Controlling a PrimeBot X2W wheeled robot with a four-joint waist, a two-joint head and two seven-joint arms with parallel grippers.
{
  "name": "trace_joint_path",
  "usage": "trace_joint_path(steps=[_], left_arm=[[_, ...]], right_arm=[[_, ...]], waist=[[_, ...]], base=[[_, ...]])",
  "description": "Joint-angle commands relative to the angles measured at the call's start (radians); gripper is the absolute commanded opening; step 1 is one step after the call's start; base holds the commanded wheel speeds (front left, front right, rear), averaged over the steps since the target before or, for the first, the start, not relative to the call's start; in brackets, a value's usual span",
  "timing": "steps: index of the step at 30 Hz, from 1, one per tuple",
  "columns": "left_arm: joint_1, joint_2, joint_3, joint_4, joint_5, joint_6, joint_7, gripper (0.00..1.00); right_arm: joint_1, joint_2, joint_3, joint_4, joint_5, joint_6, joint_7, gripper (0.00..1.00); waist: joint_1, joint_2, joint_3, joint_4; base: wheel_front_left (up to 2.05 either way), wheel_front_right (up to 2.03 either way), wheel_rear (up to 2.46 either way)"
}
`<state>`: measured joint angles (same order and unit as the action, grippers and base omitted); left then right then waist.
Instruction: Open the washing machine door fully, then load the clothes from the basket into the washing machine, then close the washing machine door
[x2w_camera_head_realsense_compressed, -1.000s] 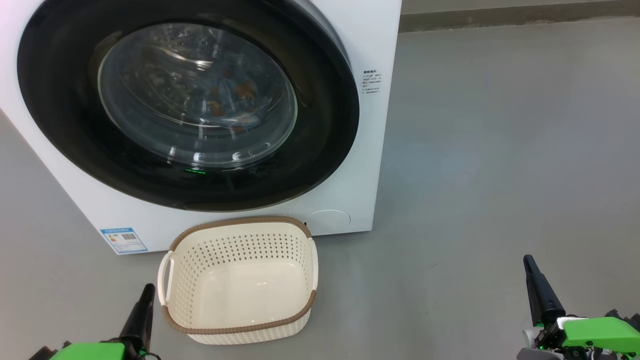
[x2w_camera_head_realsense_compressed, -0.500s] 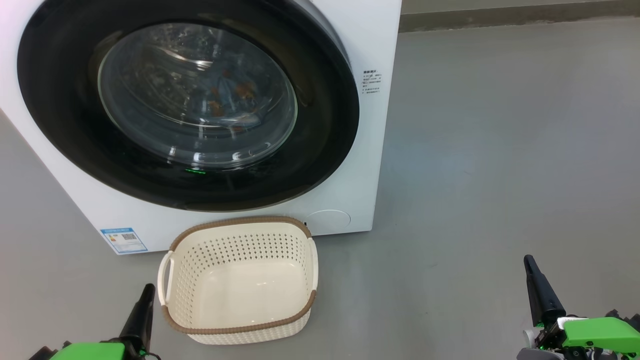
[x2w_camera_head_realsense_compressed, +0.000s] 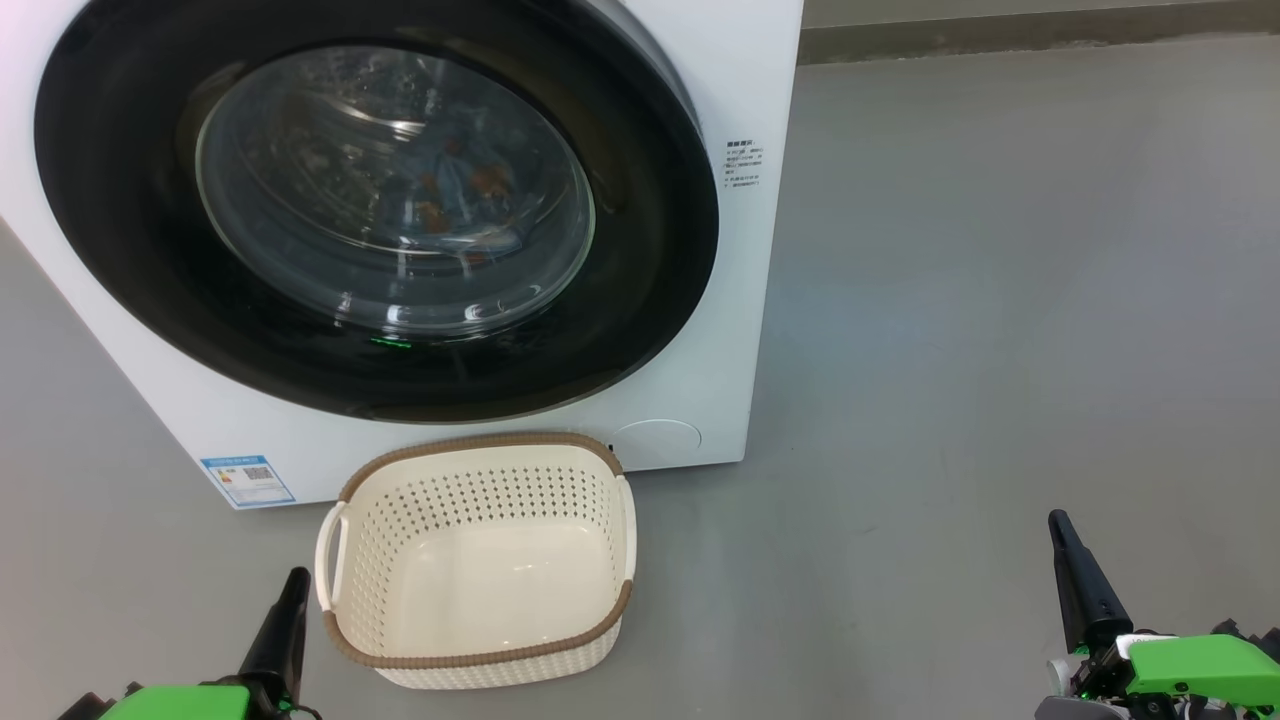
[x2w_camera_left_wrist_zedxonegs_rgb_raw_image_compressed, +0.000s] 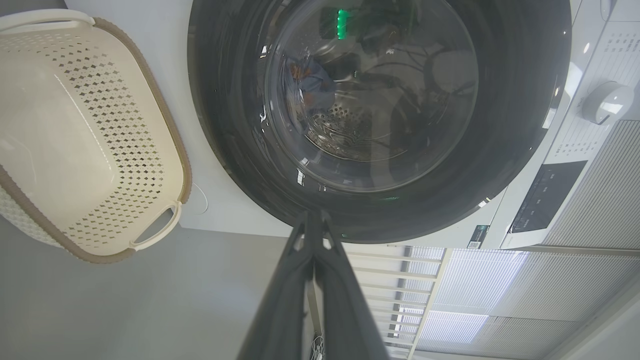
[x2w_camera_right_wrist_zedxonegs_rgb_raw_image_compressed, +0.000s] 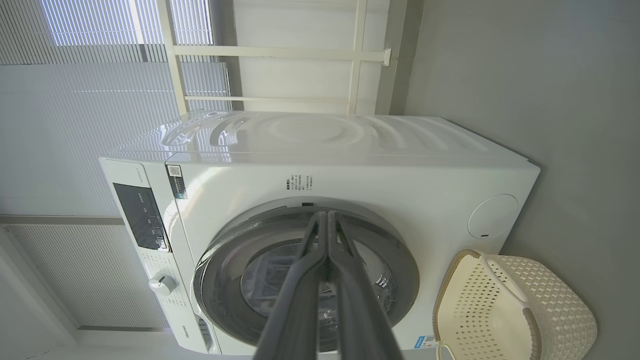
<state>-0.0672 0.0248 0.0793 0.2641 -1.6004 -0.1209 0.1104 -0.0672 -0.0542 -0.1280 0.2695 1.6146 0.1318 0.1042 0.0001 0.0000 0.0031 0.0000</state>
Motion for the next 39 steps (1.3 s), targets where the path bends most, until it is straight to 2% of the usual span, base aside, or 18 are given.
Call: trace_joint_path(steps=[1,39], left_arm=[[-0.041,0.025,0.034,-0.019,-0.008,-0.01,0.003,0.0],[-0.041,0.025,0.034,-0.019,-0.008,-0.01,0.003,0.0]], right_arm=[[-0.04,-0.002,0.021,-0.025,0.0,-0.001,0.003,0.0],[-0.04,0.001,0.018,-0.025,-0.003,-0.001,0.006,0.0]], waist=[[0.0,0.0,0.0,0.0],[-0.0001,0.0,0.0,0.0]], base=[[0.0,0.0,0.0],[0.0,0.0,0.0]])
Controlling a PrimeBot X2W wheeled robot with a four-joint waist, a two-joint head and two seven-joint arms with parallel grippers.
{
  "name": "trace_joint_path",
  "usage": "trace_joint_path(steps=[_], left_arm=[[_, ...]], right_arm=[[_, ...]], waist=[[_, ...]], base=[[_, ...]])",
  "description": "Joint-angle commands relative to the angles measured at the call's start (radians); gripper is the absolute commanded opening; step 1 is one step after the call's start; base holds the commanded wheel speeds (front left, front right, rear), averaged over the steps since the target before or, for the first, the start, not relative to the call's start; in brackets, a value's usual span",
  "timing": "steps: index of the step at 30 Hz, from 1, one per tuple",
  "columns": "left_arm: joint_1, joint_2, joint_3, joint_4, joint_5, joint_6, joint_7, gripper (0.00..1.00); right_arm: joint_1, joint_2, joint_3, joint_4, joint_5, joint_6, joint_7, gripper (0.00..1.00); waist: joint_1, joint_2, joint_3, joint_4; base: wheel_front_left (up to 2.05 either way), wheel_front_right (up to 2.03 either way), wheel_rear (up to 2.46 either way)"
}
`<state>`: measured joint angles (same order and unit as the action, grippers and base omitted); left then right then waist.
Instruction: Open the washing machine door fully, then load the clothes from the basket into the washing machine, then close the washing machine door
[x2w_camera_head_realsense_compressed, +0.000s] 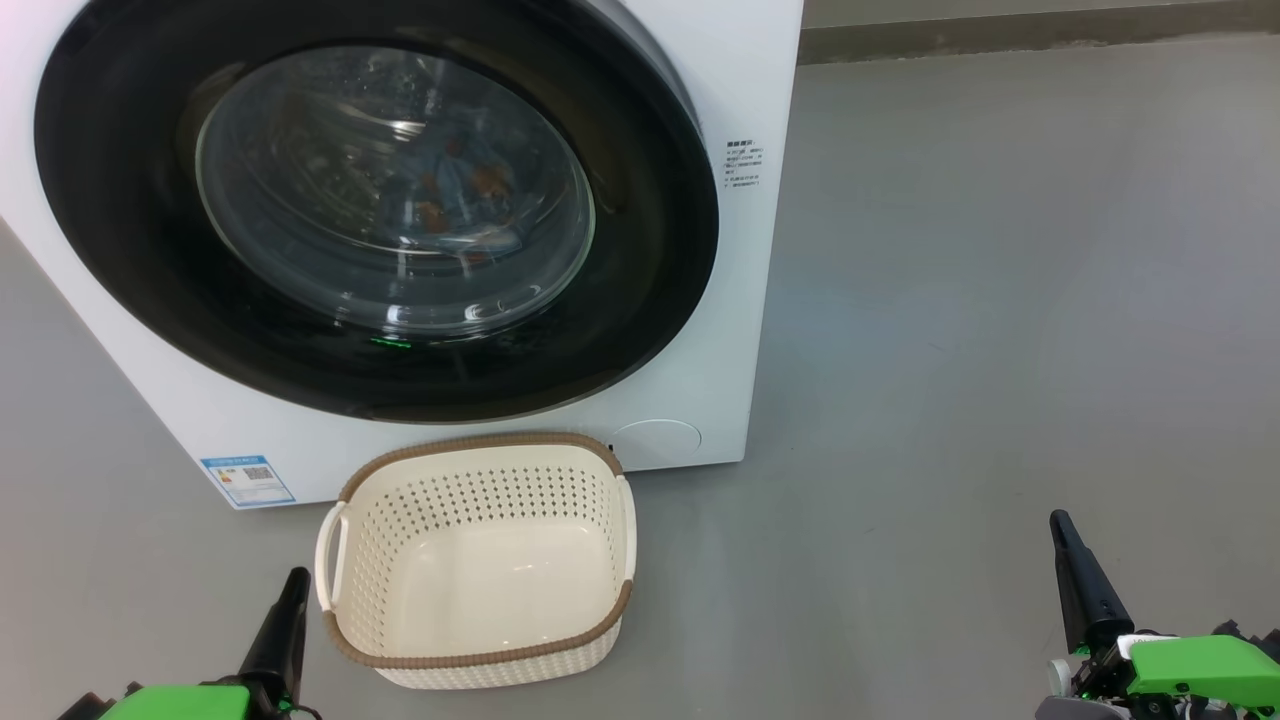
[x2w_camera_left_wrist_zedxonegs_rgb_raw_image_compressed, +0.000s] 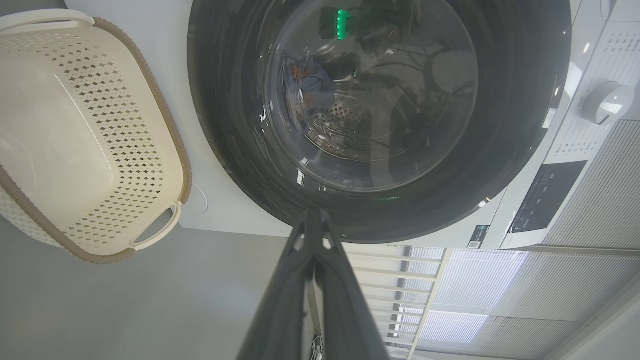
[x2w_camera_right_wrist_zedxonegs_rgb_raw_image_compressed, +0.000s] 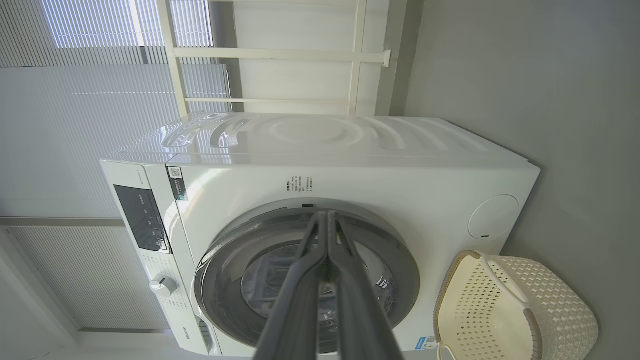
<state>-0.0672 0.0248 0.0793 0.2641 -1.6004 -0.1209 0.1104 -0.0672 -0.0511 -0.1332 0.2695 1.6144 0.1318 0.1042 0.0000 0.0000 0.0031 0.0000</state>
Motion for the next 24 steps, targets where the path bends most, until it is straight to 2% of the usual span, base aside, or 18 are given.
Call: trace_joint_path(steps=[1,24], left_arm=[[-0.041,0.025,0.034,-0.019,-0.008,-0.01,0.003,0.0],[-0.041,0.025,0.034,-0.019,-0.008,-0.01,0.003,0.0]], right_arm=[[-0.04,-0.002,0.023,-0.025,-0.003,-0.001,0.006,0.0],[-0.041,-0.001,0.021,-0.025,-0.004,-0.001,0.007,0.0]], waist=[[0.0,0.0,0.0,0.0],[0.0,0.0,0.0,0.0]], base=[[0.0,0.0,0.0],[0.0,0.0,0.0]])
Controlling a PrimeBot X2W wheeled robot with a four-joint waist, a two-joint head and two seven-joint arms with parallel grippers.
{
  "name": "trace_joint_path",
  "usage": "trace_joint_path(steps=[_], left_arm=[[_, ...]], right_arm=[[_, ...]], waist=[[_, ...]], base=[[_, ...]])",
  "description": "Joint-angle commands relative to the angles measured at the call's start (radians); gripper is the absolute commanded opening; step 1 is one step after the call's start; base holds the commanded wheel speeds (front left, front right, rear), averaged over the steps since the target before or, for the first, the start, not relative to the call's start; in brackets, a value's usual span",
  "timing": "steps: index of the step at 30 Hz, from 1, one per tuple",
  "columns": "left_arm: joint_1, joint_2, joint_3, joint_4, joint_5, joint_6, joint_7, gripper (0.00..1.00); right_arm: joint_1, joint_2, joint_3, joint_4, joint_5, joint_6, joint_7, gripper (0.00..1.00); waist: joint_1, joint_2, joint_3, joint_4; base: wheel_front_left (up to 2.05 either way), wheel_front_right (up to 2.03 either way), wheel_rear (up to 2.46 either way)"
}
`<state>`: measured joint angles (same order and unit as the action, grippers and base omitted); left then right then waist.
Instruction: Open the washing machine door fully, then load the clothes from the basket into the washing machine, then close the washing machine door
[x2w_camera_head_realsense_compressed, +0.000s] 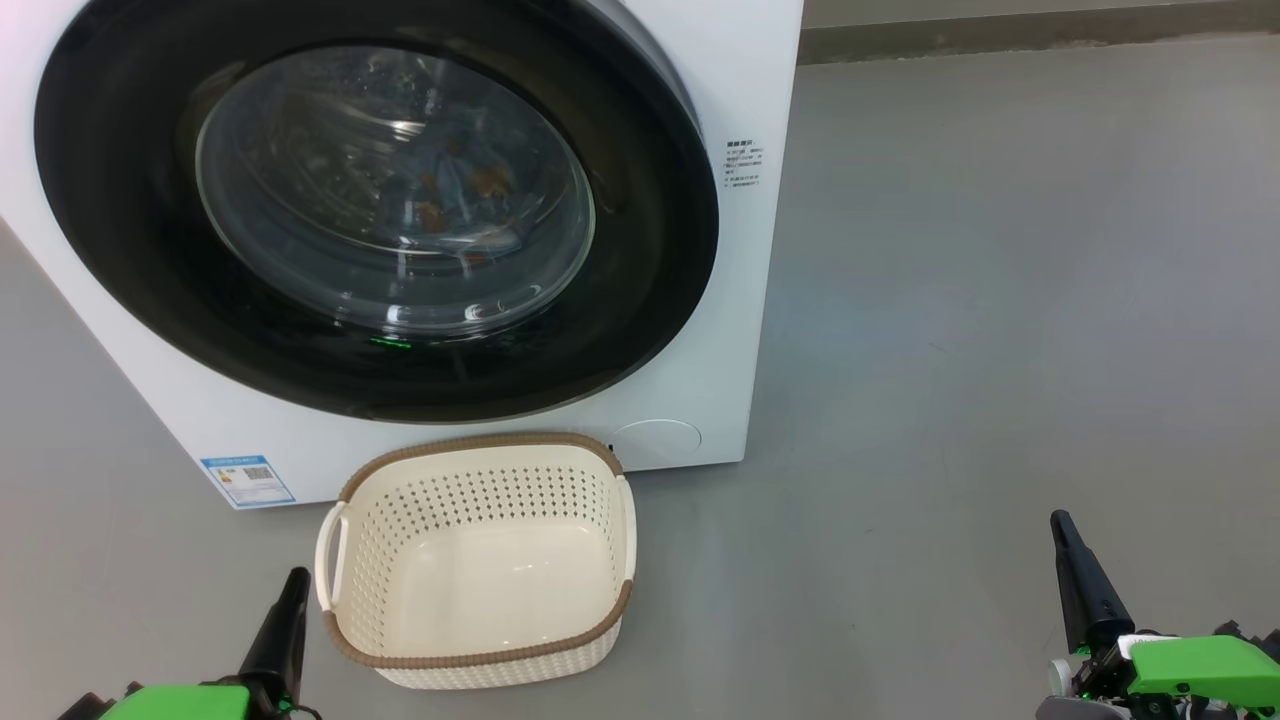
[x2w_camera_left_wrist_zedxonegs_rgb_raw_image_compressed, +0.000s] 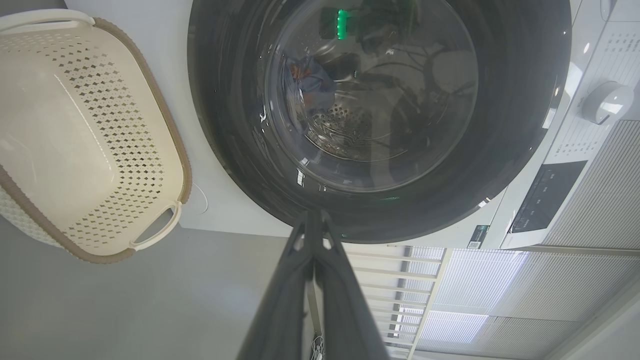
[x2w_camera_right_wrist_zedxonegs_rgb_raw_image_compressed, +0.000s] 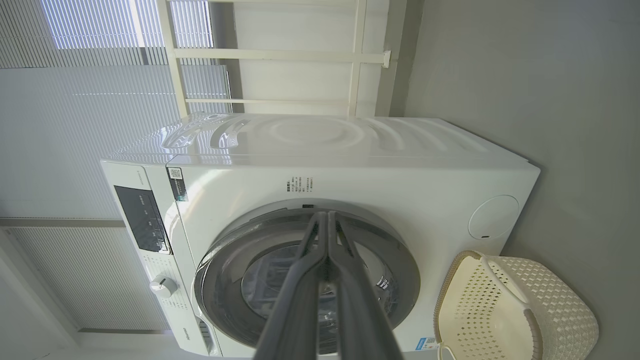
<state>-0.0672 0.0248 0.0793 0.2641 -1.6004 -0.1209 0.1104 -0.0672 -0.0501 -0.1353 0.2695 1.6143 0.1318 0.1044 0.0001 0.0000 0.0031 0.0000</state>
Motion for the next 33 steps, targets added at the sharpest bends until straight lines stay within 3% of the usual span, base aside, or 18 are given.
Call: trace_joint_path(steps=[1,33], left_arm=[[-0.041,0.025,0.034,-0.019,-0.008,-0.01,0.003,0.0],[-0.041,0.025,0.034,-0.019,-0.008,-0.01,0.003,0.0]], right_arm=[[-0.041,-0.002,0.023,-0.025,-0.004,-0.001,0.007,0.0],[-0.041,-0.001,0.022,-0.025,-0.005,-0.001,0.008,0.0]], waist=[[-0.0001,0.0,0.0,0.0],[-0.0001,0.0,0.0,0.0]], base=[[0.0,0.0,0.0],[0.0,0.0,0.0]])
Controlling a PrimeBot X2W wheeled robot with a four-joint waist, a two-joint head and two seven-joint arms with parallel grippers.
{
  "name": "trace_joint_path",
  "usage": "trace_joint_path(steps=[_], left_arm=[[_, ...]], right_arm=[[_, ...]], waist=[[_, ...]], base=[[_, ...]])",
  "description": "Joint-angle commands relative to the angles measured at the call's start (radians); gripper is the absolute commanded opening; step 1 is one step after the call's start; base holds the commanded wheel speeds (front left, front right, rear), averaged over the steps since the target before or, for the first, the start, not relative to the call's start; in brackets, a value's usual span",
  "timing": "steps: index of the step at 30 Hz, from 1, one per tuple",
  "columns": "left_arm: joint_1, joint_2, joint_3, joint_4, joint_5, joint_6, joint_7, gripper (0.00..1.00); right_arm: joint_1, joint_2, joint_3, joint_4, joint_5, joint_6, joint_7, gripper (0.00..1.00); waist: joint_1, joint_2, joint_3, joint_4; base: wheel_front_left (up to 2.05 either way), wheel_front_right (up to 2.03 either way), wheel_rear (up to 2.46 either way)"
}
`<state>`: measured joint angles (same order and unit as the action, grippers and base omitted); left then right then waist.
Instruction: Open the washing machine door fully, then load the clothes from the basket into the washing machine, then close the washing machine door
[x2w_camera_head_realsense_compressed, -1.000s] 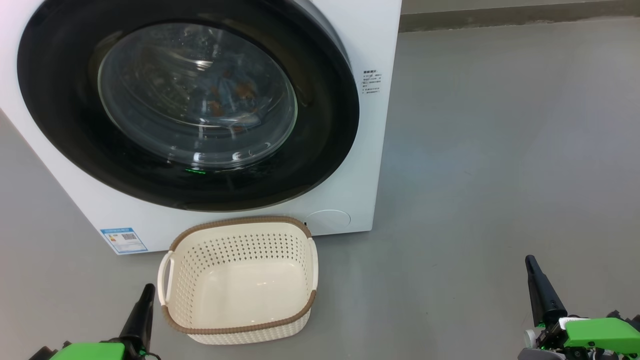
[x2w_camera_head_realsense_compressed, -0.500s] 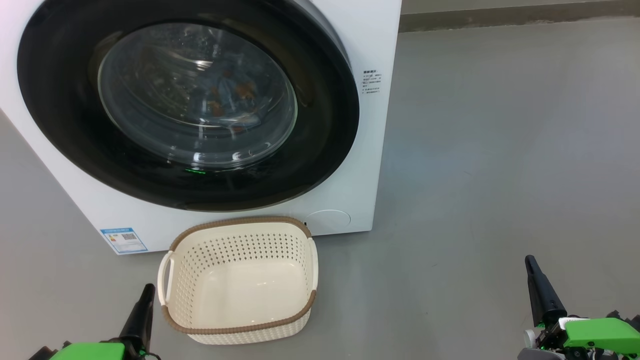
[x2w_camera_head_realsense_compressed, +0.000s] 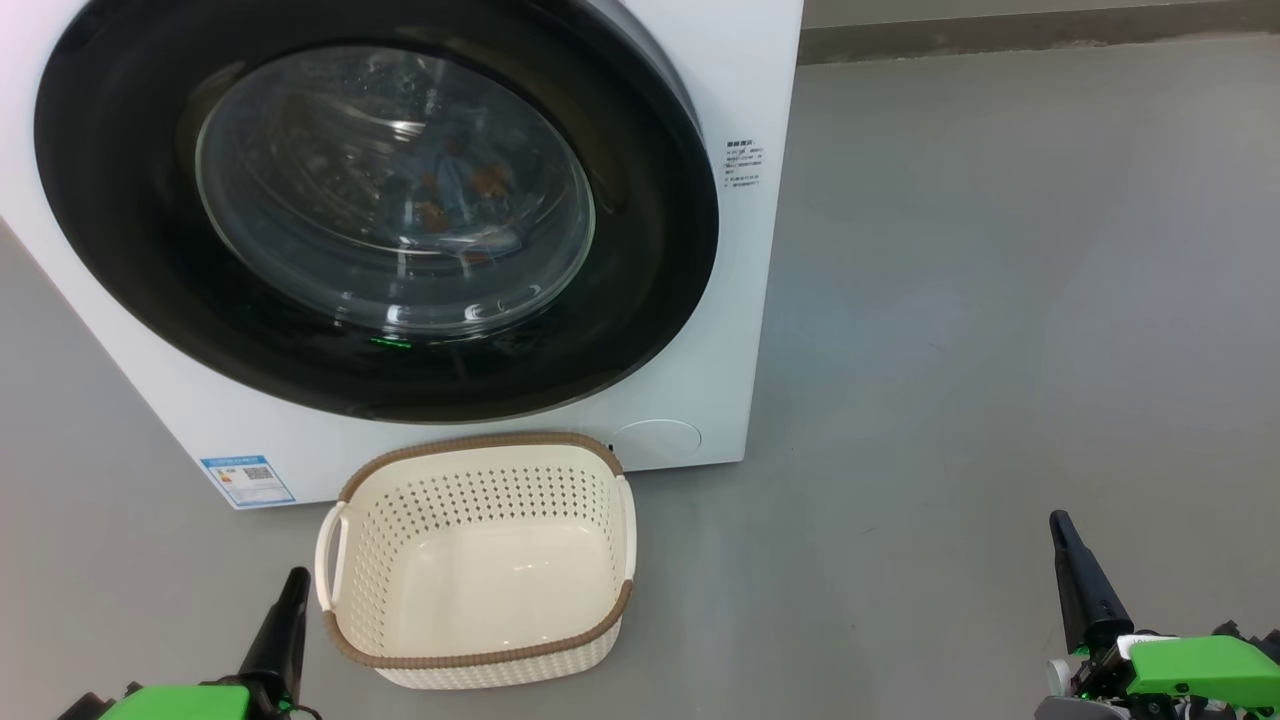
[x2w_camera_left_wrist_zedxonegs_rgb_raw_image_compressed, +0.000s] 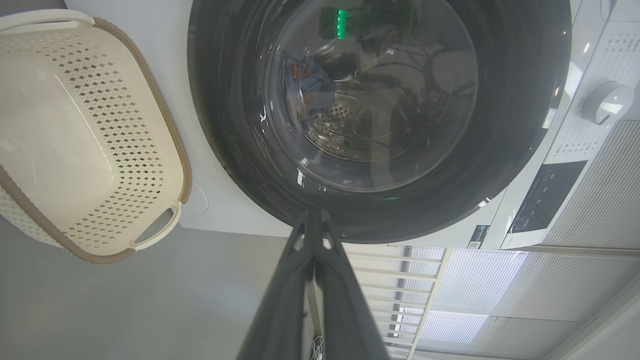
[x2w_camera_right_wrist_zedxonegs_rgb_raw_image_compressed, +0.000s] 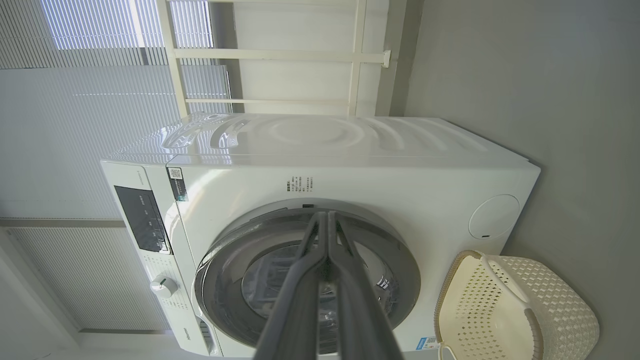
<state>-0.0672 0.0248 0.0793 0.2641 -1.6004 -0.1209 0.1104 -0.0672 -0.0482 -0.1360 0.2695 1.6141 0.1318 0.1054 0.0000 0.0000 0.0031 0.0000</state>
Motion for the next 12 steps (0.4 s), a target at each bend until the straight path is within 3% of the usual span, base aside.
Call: trace_joint_path(steps=[1,12], left_arm=[[-0.041,0.025,0.034,-0.019,-0.008,-0.01,0.003,0.0],[-0.041,0.025,0.034,-0.019,-0.008,-0.01,0.003,0.0]], right_arm=[[-0.041,-0.003,0.023,-0.025,-0.005,-0.001,0.007,0.0],[-0.041,-0.003,0.023,-0.025,-0.005,-0.001,0.008,0.0]], waist=[[0.0,0.0,0.0,0.0],[0.0,0.0,0.0,0.0]], base=[[0.0,0.0,0.0],[0.0,0.0,0.0]])
